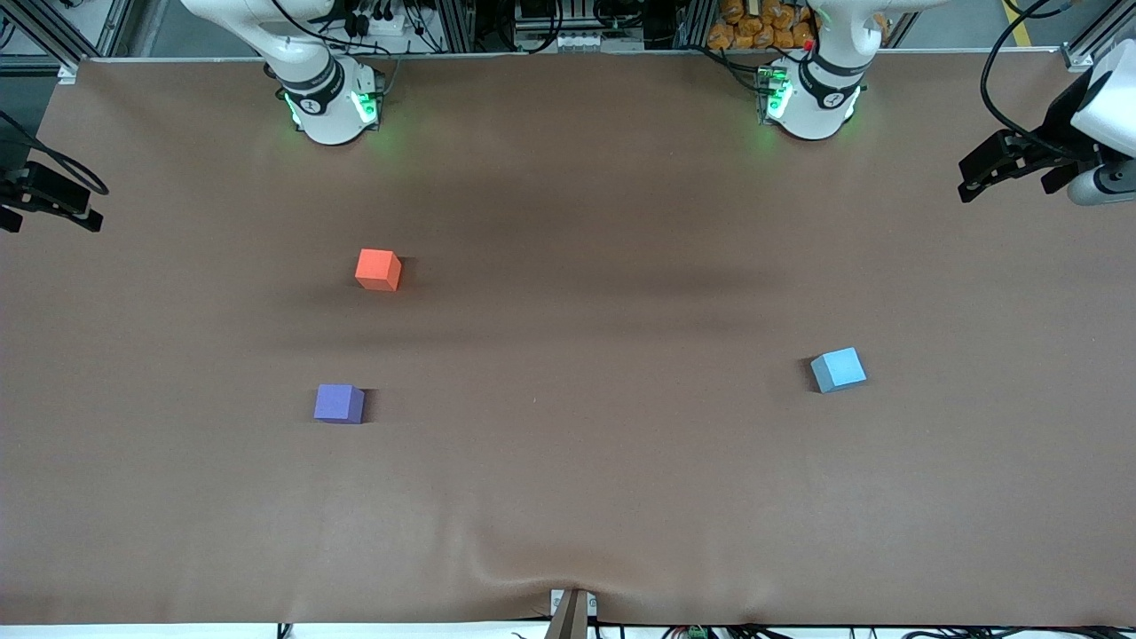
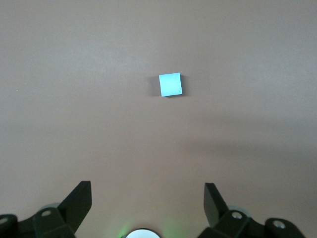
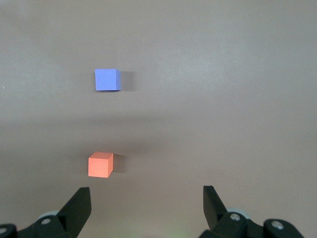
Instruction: Place blue block between orange and purple blocks
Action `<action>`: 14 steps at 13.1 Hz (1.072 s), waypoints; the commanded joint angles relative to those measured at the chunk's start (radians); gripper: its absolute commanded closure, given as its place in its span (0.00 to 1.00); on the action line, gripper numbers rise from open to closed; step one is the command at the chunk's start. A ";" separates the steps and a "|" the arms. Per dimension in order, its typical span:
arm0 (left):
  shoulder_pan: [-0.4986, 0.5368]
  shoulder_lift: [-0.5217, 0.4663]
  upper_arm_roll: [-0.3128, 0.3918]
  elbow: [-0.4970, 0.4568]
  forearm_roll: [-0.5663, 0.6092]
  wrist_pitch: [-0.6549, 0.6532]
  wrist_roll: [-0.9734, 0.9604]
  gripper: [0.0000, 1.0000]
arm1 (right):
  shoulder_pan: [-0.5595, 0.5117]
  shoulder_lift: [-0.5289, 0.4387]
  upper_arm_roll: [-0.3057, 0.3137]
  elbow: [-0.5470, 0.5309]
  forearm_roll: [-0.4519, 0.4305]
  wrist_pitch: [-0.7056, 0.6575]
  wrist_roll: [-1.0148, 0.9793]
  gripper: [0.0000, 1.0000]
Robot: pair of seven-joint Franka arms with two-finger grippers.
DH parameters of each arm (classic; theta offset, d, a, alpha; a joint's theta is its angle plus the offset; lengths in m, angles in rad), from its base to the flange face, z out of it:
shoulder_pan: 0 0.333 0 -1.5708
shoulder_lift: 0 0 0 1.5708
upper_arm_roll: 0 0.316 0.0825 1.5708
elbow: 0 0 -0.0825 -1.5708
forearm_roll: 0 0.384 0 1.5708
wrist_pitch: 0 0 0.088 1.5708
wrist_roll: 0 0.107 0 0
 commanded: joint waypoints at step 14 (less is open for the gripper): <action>0.004 0.037 0.003 0.027 -0.015 0.000 0.024 0.00 | 0.012 0.006 0.008 0.003 -0.008 -0.002 -0.008 0.00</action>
